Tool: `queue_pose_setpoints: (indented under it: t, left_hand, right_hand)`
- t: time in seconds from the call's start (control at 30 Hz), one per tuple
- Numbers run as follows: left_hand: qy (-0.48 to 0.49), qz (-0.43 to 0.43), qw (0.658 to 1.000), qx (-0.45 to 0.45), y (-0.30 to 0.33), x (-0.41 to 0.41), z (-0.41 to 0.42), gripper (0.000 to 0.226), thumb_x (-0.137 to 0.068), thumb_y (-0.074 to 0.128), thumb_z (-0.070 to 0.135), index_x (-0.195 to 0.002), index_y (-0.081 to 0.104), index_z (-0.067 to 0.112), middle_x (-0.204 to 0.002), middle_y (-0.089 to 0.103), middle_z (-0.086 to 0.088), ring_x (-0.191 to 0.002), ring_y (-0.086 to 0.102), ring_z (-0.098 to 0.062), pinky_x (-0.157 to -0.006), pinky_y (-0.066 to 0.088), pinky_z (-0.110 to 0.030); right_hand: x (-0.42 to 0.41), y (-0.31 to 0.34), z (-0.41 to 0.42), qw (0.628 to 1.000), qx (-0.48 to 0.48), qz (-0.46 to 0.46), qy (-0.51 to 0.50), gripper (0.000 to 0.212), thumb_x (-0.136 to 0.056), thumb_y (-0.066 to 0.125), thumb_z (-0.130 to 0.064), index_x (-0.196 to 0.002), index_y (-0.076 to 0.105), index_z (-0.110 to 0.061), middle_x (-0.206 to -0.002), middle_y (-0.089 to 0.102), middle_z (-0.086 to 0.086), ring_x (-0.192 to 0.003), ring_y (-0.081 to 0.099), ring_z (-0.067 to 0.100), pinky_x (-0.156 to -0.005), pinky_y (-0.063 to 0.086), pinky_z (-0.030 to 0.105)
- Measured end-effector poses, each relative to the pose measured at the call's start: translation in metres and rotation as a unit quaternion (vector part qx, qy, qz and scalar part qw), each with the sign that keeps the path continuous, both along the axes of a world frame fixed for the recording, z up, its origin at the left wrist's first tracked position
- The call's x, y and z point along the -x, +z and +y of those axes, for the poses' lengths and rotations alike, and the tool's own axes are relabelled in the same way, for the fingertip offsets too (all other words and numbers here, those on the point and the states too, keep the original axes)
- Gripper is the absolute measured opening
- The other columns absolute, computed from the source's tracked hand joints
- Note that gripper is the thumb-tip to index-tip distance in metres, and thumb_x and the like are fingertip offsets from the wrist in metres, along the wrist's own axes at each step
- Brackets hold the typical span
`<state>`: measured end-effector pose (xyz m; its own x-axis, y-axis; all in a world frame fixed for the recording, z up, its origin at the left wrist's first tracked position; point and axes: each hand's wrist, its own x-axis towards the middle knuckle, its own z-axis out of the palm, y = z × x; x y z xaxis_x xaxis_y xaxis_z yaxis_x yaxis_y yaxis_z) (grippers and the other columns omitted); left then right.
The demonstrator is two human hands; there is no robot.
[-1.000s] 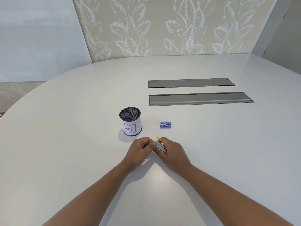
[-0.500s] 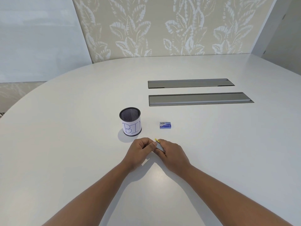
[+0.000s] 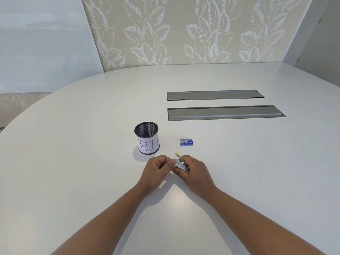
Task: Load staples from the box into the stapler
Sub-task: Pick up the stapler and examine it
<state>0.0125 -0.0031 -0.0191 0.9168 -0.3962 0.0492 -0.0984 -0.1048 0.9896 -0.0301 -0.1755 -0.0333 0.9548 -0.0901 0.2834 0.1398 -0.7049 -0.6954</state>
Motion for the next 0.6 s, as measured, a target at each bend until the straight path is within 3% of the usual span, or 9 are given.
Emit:
queue_pose_setpoints:
  t: [0.1,0.3,0.6]
  left_hand:
    - [0.002,0.004,1.0,0.004,0.001,0.0017,0.0001,0.04,-0.088,0.064,0.048,-0.077,0.07,0.01,-0.079,0.072,-0.019,-0.062,0.057,-0.019,-0.059,0.044,-0.03]
    - [-0.007,0.016,1.0,0.016,0.0028,0.0038,0.001,0.034,-0.093,0.061,0.039,-0.078,0.07,0.011,-0.072,0.069,0.0,-0.062,0.055,-0.014,-0.058,0.043,-0.024]
    - [-0.015,0.028,0.999,0.033,0.0055,0.0059,0.0,0.031,-0.098,0.059,0.032,-0.083,0.071,0.008,-0.074,0.073,0.002,-0.063,0.062,-0.011,-0.058,0.046,-0.019]
  right_hand:
    - [0.0002,0.0007,-0.0006,1.0,0.019,-0.009,0.016,0.041,-0.092,0.053,-0.067,-0.084,0.049,-0.027,-0.069,0.054,-0.008,-0.068,0.05,0.013,-0.057,0.038,0.026]
    - [0.0032,0.0039,0.0008,0.998,0.053,0.011,0.041,0.039,-0.098,0.047,-0.061,-0.089,0.053,-0.023,-0.076,0.059,-0.008,-0.071,0.052,0.017,-0.067,0.049,0.04]
    - [0.0055,0.0072,0.0018,0.996,0.073,0.012,0.042,0.038,-0.1,0.048,-0.054,-0.097,0.056,-0.017,-0.082,0.061,-0.005,-0.075,0.053,0.02,-0.07,0.047,0.04]
